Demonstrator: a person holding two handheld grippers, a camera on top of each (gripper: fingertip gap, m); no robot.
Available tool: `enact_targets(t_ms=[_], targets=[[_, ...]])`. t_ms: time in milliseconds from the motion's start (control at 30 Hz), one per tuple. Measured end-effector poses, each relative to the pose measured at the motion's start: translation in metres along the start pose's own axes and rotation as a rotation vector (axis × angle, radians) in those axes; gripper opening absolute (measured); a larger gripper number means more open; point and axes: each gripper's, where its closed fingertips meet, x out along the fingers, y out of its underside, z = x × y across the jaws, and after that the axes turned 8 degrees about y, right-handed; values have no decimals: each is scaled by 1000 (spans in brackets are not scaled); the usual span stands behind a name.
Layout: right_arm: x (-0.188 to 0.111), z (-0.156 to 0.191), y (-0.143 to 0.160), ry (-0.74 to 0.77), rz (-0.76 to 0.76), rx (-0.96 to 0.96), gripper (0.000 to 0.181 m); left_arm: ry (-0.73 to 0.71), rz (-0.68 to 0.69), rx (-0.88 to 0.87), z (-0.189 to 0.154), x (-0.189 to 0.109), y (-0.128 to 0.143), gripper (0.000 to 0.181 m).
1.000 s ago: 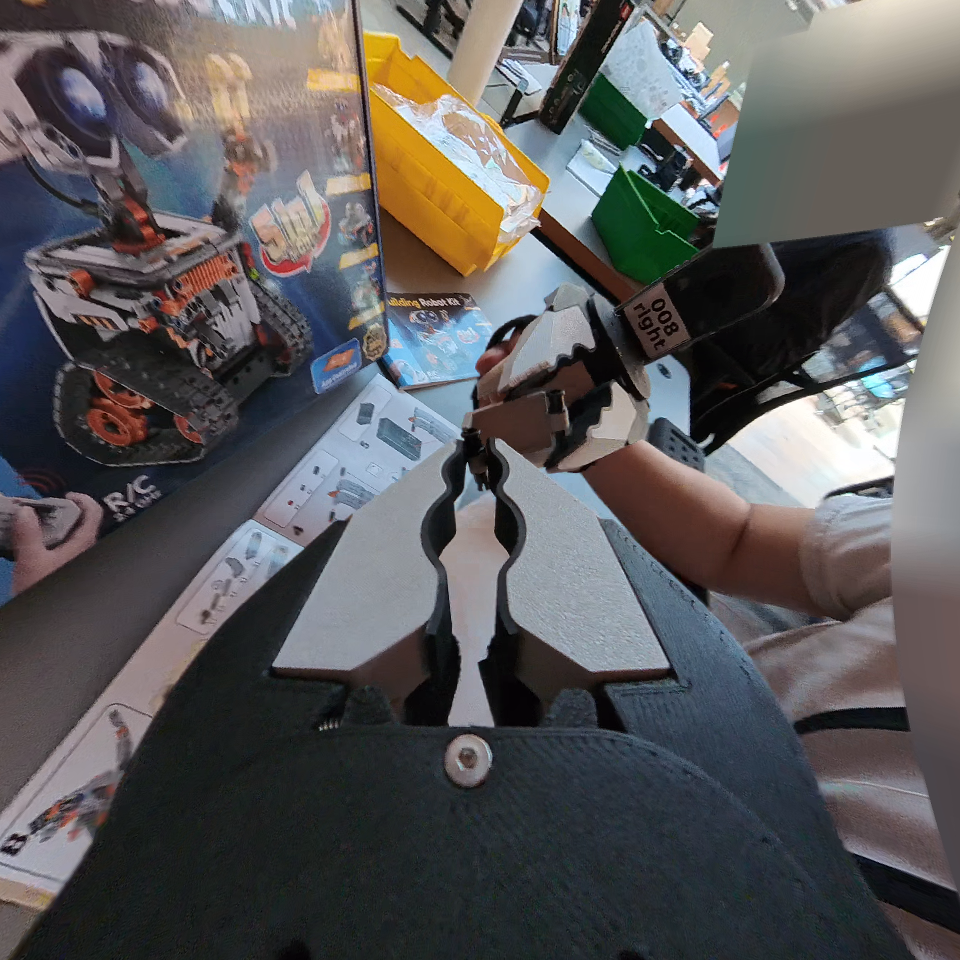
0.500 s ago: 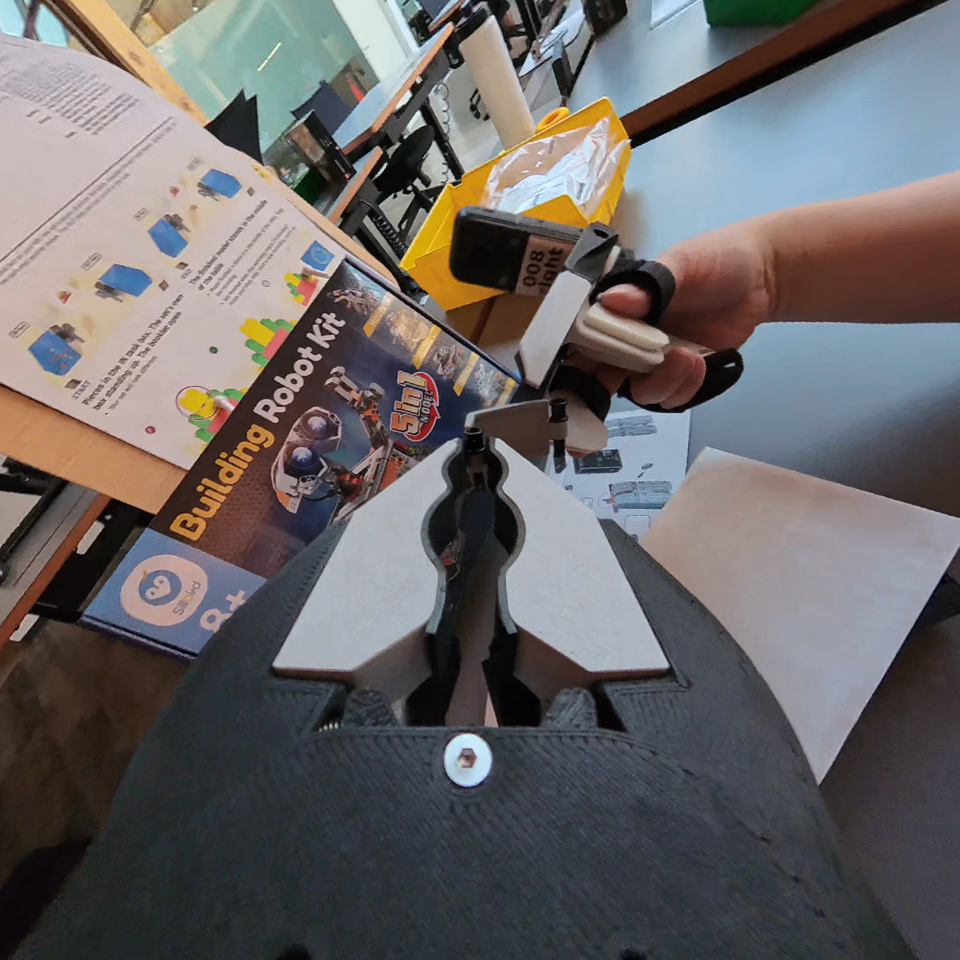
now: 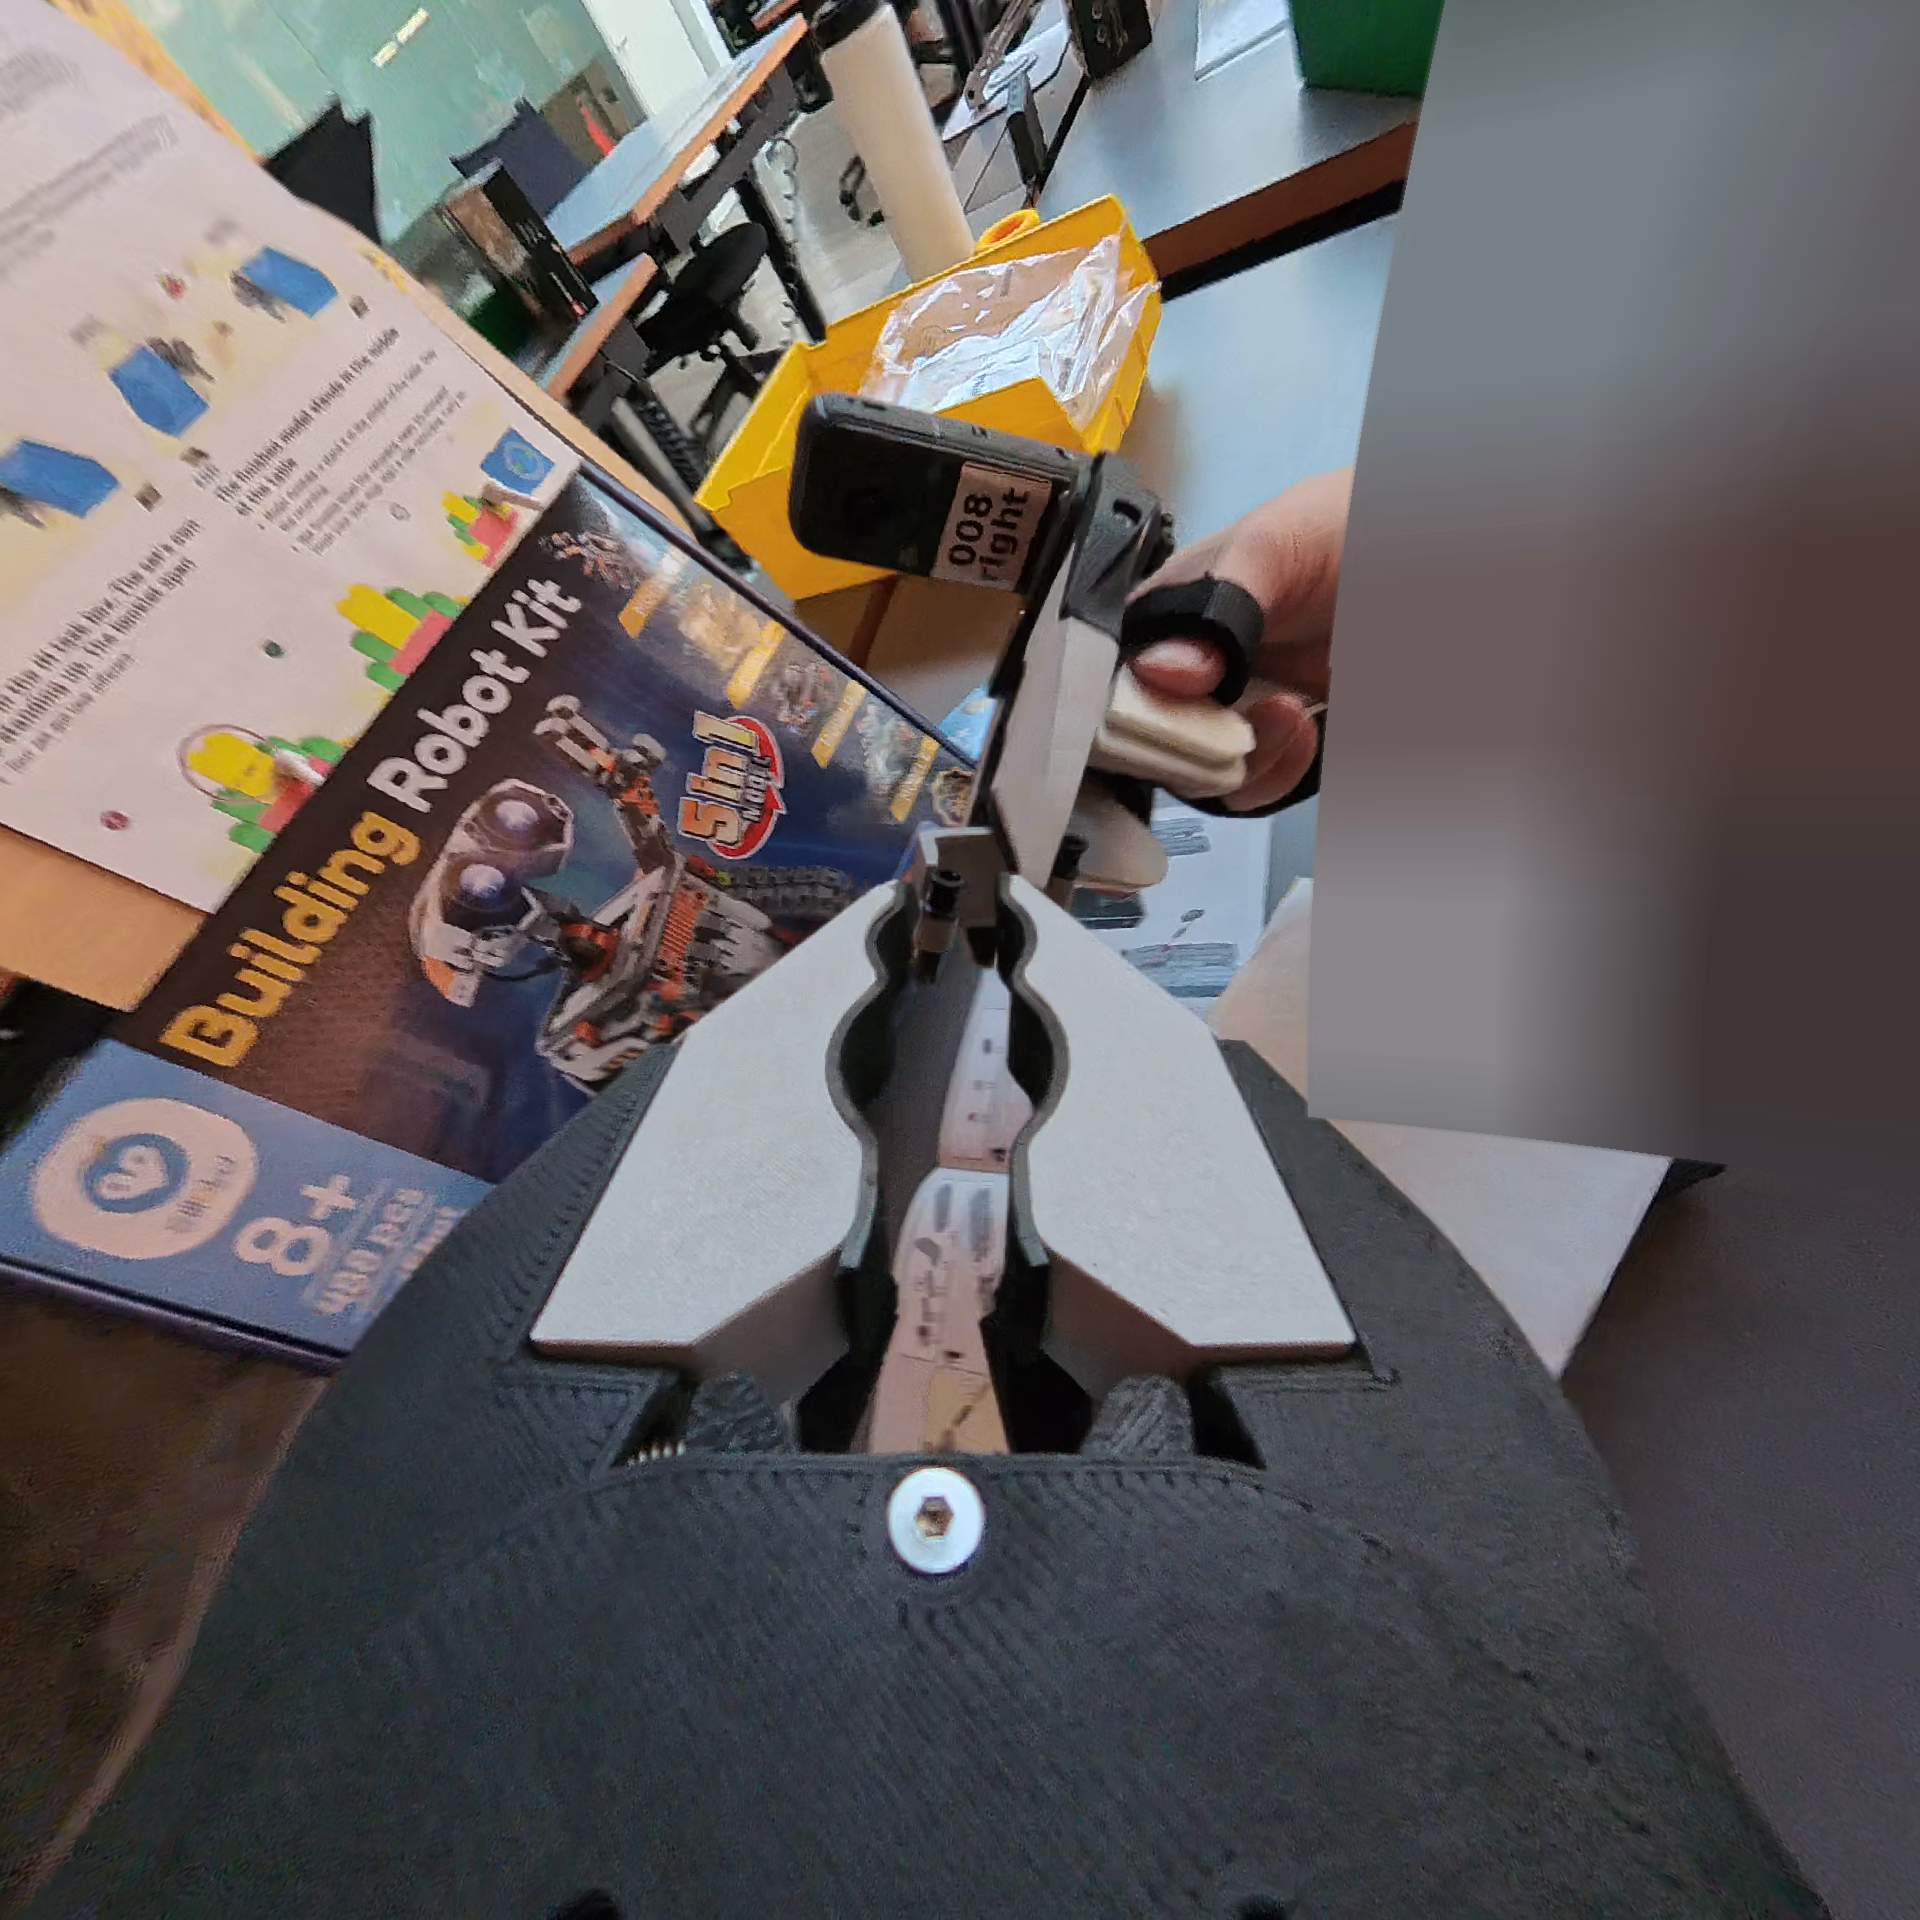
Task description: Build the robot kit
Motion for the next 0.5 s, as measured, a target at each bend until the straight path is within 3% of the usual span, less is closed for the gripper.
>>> enact_targets(t_ms=[33, 133, 233, 367, 433, 500], targets=[[-1, -9, 3, 77, 19, -77, 22, 47, -25, -59, -3, -3, -1, 21], [-6, -28, 12, 316, 115, -439, 23, 191, -104, -221, -12, -16, -3, 35], [-4, -23, 21, 405, 195, -759, 23, 200, -59, -275, -9, -16, 11, 35], [0, -22, 24, 469, 252, -921, 23, 335, 149, -279, -39, 2, 42, 32], [0, -26, 28, 520, 308, -1006, 23, 258, 229, -262, -29, 11, 56, 39], [-2, -32, 32, 580, 375, -1085, 23, 245, 218, -270, -25, 16, 55, 39]])
